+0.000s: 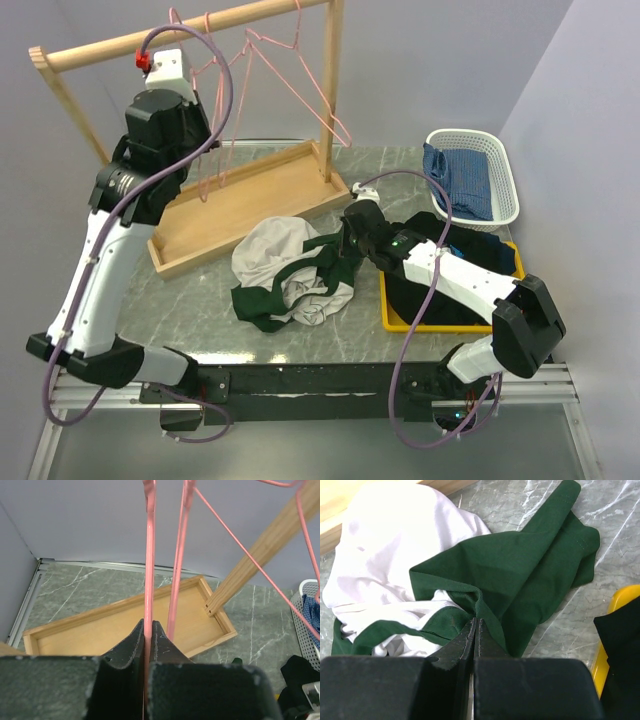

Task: Place the t-shirt on the hanger
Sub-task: Pick up the hanger from the clothesline.

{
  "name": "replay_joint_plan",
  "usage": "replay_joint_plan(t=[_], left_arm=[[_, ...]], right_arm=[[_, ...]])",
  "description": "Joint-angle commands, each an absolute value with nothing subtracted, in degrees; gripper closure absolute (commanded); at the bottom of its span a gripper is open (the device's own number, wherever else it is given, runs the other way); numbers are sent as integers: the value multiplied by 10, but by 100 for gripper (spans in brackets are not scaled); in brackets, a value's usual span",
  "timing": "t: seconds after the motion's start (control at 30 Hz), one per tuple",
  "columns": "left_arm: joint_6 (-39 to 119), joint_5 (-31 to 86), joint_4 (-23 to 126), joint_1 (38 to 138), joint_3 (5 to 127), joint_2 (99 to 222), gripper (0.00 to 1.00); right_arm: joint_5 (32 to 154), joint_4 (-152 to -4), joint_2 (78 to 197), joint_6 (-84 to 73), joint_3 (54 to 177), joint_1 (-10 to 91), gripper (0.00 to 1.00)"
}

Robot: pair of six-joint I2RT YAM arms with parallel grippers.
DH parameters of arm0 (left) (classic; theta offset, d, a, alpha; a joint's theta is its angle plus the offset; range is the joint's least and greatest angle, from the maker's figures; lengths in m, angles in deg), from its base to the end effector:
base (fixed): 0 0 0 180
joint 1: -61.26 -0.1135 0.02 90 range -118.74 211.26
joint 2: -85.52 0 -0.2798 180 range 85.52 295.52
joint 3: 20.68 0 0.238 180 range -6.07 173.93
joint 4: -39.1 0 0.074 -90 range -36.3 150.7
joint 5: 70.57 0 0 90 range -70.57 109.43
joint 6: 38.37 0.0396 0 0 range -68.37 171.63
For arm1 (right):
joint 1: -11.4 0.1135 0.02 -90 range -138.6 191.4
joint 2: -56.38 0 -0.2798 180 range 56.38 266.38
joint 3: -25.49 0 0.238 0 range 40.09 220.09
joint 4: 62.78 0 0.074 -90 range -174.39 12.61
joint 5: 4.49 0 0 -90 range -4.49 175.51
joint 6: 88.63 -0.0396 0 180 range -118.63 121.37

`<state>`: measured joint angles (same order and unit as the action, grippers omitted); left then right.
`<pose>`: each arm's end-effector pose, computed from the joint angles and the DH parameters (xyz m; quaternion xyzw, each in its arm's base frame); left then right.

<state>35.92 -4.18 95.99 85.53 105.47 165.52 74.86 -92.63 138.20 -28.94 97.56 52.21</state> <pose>0.2295 -0.0861 0.5401 -0.0739 0.7615 -0.0654 0.6406 0.2332 0.1917 0.2782 -0.0431 0.9008 0.1782 0.3937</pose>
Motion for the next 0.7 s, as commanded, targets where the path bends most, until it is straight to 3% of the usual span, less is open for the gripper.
replay_joint_plan(t=[0.0,0.47,0.67], left_arm=[[377,-29,946,860,1031,1614,99],[427,22,889,860,826,1436,99],[397,-10,965,860,757,1338,99]], right_arm=[[748,-916,1370,-280,1000,520,100],[758,-915,1379,-269,999,522,100],[756,-916,1372,-267,984,524,97]])
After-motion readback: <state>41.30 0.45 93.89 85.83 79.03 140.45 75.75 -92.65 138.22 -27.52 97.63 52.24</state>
